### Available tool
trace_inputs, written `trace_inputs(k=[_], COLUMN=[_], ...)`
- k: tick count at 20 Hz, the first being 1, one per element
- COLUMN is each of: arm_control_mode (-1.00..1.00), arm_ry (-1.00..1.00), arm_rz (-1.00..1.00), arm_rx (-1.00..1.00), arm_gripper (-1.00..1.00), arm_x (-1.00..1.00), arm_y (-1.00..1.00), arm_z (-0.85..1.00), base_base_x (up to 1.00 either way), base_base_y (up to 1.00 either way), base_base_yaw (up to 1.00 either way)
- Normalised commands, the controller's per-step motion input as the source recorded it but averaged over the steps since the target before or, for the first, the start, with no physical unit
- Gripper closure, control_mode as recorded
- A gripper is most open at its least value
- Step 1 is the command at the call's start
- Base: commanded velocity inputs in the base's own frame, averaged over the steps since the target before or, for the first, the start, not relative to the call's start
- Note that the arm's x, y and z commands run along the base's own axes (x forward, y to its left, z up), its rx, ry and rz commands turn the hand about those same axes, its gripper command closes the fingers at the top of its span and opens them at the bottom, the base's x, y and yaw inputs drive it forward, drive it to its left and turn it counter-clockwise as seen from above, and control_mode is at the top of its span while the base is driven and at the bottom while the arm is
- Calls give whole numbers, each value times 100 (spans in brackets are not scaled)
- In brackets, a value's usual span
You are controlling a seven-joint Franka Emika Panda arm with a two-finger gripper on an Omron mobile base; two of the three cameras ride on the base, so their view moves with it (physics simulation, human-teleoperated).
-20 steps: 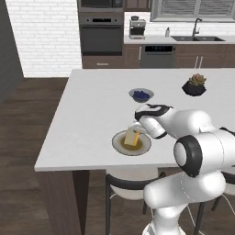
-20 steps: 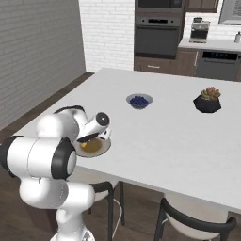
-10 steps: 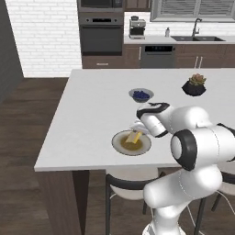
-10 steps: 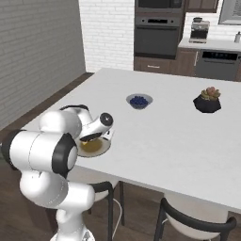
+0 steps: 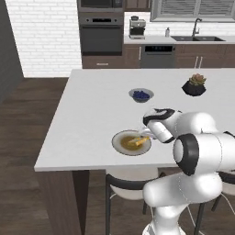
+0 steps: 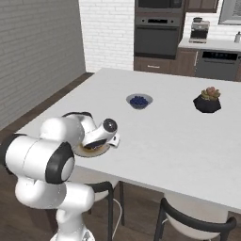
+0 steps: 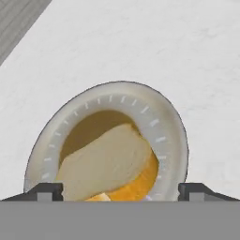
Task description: Start the toaster. Once the lever pops up, take the bread to the plate on the dining counter.
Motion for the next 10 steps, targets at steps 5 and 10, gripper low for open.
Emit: trace_inputs(k=[5, 10], arm_control_mode=[-100, -100], arm_ry=[0, 3], arm_rz=[0, 0], arm_rx=[-16, -7], arm_gripper=[-100, -100], arm_x=[-19, -12], arm_y=[-13, 0], arm_z=[11, 58], base_base_x=[0, 0], base_base_y=[0, 0], base_base_yaw=[0, 0])
